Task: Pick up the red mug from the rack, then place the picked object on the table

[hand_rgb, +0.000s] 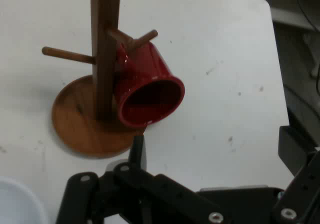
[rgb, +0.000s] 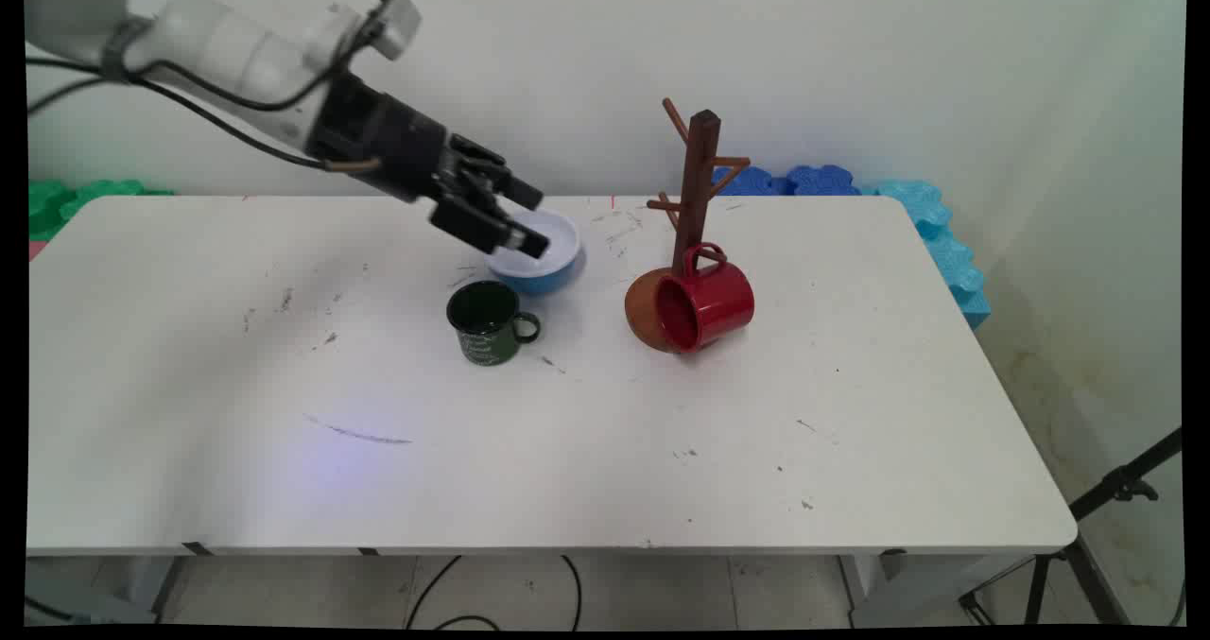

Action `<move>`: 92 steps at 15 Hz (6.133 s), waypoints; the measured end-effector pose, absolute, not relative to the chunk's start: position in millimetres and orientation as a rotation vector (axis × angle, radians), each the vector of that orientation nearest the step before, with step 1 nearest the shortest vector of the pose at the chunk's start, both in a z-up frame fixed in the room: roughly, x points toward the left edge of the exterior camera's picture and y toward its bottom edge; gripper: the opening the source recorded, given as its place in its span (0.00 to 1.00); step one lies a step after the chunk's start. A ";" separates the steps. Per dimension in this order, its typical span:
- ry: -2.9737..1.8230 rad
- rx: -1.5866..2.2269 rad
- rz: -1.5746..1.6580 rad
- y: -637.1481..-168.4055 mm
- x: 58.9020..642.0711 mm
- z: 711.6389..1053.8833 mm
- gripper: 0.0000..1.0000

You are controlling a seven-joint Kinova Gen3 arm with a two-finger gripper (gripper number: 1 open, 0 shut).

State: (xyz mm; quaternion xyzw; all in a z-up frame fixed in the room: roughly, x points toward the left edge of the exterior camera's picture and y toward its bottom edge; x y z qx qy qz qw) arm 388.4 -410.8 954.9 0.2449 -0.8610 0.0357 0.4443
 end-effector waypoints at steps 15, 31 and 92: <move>-2.021 0.822 0.048 -418.9 289.0 867.2 1.00; -1.936 0.902 0.033 -428.6 218.7 781.5 1.00; -1.839 0.647 0.057 -391.5 193.9 819.6 0.00</move>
